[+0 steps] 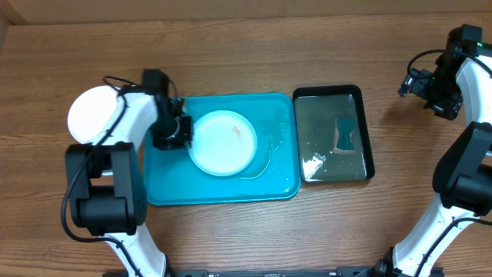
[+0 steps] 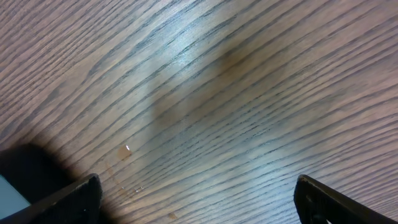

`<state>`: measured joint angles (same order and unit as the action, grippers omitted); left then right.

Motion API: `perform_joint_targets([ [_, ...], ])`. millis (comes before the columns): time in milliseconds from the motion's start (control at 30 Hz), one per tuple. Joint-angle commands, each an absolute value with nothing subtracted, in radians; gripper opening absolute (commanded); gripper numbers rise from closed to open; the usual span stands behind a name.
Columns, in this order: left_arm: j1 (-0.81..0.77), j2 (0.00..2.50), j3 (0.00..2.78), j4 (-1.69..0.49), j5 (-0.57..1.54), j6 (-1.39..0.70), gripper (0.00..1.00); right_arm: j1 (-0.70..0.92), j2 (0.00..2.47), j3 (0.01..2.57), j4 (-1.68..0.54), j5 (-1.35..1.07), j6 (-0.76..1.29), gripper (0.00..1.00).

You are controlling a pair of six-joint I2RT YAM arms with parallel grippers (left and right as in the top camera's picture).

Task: Clean dirty plates on tray and stack at the side
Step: 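Slide the light-blue plate rightward onto the tray center with the left gripper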

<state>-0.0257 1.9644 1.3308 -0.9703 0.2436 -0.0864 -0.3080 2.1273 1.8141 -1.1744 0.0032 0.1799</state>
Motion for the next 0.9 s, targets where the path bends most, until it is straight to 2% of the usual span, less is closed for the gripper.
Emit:
perform_joint_targets([
  [0,-0.079,1.975,1.33,-0.976,0.252,-0.147,0.04,-0.31,2.097,1.832,-1.171,-0.001,0.183,1.0],
  [167,-0.112,1.974,1.331,-0.96,0.248,-0.238,0.04,-0.31,2.097,1.832,-1.171,-0.001,0.183,1.0],
  [367,-0.111,1.971,1.331,-0.97,0.146,-0.35,0.04,-0.31,2.097,1.832,-1.171,-0.001,0.183,1.0],
  [700,-0.126,1.971,1.33,-0.989,0.175,-0.344,0.04,-0.31,2.097,1.832,-1.171,-0.001,0.183,1.0],
  [867,-0.126,1.971,1.324,-0.989,0.172,-0.344,0.1,-0.31,2.097,1.832,-1.171,-0.001,0.183,1.0],
])
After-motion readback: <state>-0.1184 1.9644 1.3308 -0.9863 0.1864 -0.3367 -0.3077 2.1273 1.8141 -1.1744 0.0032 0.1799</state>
